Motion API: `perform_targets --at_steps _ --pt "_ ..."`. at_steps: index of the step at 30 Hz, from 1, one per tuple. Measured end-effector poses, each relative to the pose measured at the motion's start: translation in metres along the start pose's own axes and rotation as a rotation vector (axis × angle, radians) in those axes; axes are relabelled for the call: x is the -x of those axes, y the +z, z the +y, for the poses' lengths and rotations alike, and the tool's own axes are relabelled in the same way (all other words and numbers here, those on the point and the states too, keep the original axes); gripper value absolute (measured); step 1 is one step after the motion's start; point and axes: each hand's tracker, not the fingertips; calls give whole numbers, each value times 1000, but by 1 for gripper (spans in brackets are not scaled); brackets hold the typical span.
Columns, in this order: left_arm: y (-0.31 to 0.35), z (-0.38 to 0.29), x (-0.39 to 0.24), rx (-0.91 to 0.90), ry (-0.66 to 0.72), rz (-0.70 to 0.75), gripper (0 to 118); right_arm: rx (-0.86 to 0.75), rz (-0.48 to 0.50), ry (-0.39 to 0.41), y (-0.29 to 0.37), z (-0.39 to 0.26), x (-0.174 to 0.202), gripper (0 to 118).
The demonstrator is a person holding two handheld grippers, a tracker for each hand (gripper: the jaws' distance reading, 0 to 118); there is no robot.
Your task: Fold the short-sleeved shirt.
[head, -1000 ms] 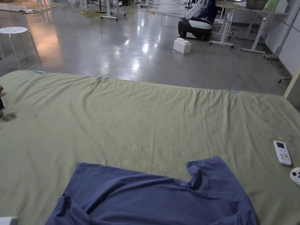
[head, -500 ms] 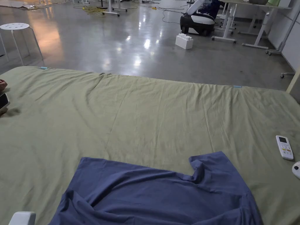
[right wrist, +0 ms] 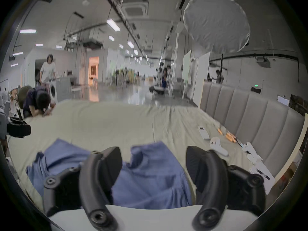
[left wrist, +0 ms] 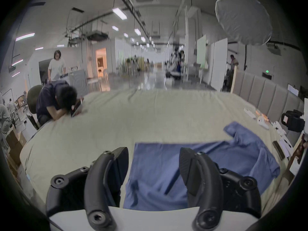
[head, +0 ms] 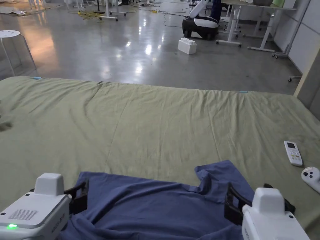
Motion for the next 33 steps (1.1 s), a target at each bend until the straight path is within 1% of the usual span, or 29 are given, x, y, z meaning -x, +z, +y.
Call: perform_targets --at_steps 2,3,4,5,6,7,9,10,13,15,20,24,27,29,30,32,33 --pt "4 6 -9 -73 -17 7 41 -65 -7 3 -2 6 8 49" --pt "5 7 -13 -95 -29 18 26 -90 -13 10 -2 9 11 36" --pt "6 9 -16 -112 -34 30 16 -119 -18 22 -2 11 14 21" --pt "6 10 -18 -115 -29 36 15 -124 -20 27 -4 13 17 16" --pt "8 13 -19 -123 -16 28 7 -118 -17 13 -5 13 19 11" --pt "9 15 -19 -129 1 8 4 -135 -10 10 -5 14 19 3" --pt "12 17 -21 -149 11 30 0 -141 -13 -6 -8 14 22 1" --pt "11 18 -20 -156 12 25 0 -173 -18 9 -9 16 23 1" --pt "9 21 -18 -163 8 29 0 -166 -20 6 -13 16 24 0" --pt "0 22 -11 -133 0 41 0 -154 -18 3 -17 15 24 0" --pt "-51 20 24 63 110 19 0 -104 -9 1 -30 10 21 0" --pt "-108 21 51 246 129 -7 0 -49 -1 21 -42 1 19 0" --pt "-149 25 65 342 151 6 0 14 4 17 -53 -7 16 0" --pt "-176 28 71 397 170 -28 1 28 -2 18 -59 -13 14 0" --pt "-186 29 72 439 158 -39 4 40 -4 20 -61 -15 13 0" --pt "-211 29 71 525 116 -65 25 63 -10 24 -67 -21 11 0" --pt "-220 28 70 552 106 -75 40 71 -10 24 -68 -23 10 0"
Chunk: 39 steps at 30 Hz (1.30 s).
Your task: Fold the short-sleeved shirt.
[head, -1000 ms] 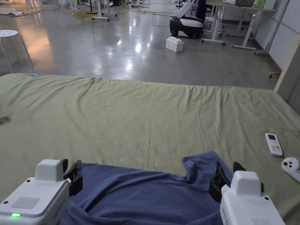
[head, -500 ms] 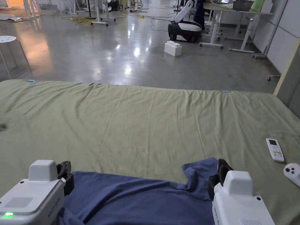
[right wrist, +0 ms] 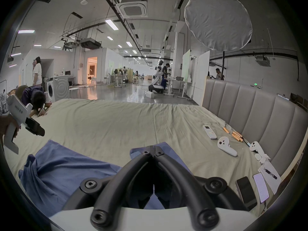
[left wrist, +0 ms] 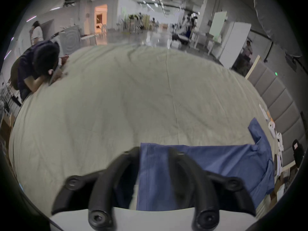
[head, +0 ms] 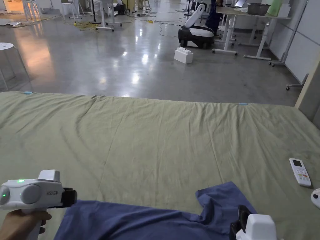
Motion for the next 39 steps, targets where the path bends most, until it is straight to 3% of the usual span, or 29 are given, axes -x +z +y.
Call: perform_targets --at_steps 1,2,3,12,14,18,20,22,27,30,34,36,39 --pt "-9 3 -1 37 -5 -8 61 13 -1 2 -2 -2 -1 0" --pt "-17 5 -1 63 -5 3 74 24 -2 4 -5 -5 -2 0" --pt "-24 7 -2 81 -8 16 79 34 -4 7 -7 -7 -2 0" --pt "-51 -4 -12 196 -51 63 78 127 -14 -2 -18 -28 -15 0" --pt "-67 0 -10 187 -54 70 73 140 -20 -3 -20 -29 -17 0" --pt "-66 -3 -18 157 -140 79 46 157 -22 -14 -25 -31 -21 0" --pt "-64 -2 -20 152 -144 73 39 168 -21 -20 -31 -32 -24 0" --pt "-61 -3 -20 124 -154 80 9 161 -18 -49 -36 -31 -28 0" --pt "-53 -10 -26 107 -187 73 5 203 -35 -74 -68 -23 -48 0" --pt "-44 -10 -26 58 -156 38 4 325 -36 -63 -105 -18 -64 2" --pt "-30 -11 -29 22 -148 28 4 565 50 -43 -168 -17 -82 53" --pt "-25 -14 -32 -3 -140 30 4 655 80 31 -195 -22 -84 59" --pt "-20 -18 -32 -18 -129 25 4 689 59 157 -223 -34 -80 86"
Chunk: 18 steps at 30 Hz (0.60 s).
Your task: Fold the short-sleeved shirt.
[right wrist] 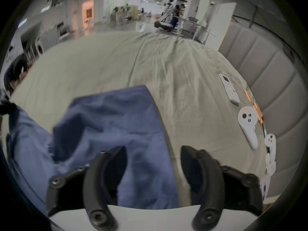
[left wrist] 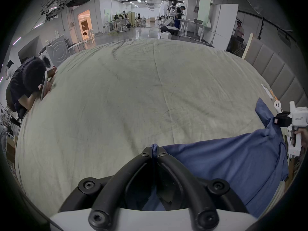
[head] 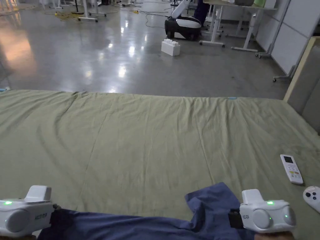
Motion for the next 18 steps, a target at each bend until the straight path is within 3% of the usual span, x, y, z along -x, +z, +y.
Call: perform_targets --at_steps 3,5,8,11,12,15,16,18 --pt "7 -4 -3 -6 4 12 4 51 2 -5 -22 2 -1 91" --pt "9 -6 -2 -9 4 16 4 58 67 -66 -27 2 -6 91" --pt "9 -6 1 -8 10 20 4 67 70 -101 -26 4 -10 78" --pt "11 -9 0 -14 15 25 4 54 80 -95 -20 2 -7 73" --pt "12 -10 0 -16 16 24 4 51 78 -94 -18 3 -7 68" --pt "13 -13 -2 -17 18 28 4 5 102 -70 -10 1 -1 9" --pt "14 -15 -2 -18 22 27 4 1 111 -58 -9 -1 2 1" --pt "17 -17 -4 -20 22 33 4 10 99 -44 -6 -6 6 1"
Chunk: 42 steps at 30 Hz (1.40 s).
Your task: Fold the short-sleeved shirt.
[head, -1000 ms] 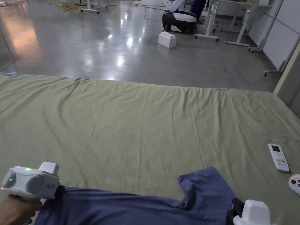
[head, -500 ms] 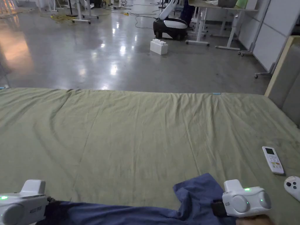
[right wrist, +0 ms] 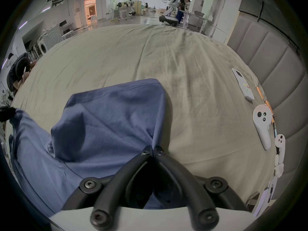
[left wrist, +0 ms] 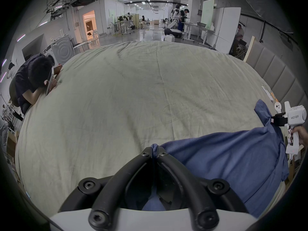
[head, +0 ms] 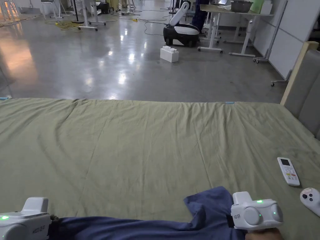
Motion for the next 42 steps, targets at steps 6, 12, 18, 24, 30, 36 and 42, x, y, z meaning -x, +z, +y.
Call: perform_targets --at_steps 6,12,18,24,30,36,42 --pt "19 -7 2 -20 -2 5 4 -119 24 -119 44 -13 -7 1" --pt "55 -9 12 -88 30 -38 4 -203 44 -110 114 -25 -13 1" --pt "96 -22 27 -133 37 -63 4 -273 48 -57 177 -59 -14 1" --pt "131 -50 38 -143 39 -82 4 -271 27 2 220 -103 -7 1" --pt "154 -92 40 -103 8 -93 4 -206 36 6 233 -148 -4 1" --pt "159 -140 38 -18 -2 -87 4 -94 35 23 218 -192 2 1" --pt "141 -180 36 110 1 -75 4 18 41 -10 178 -235 7 1"
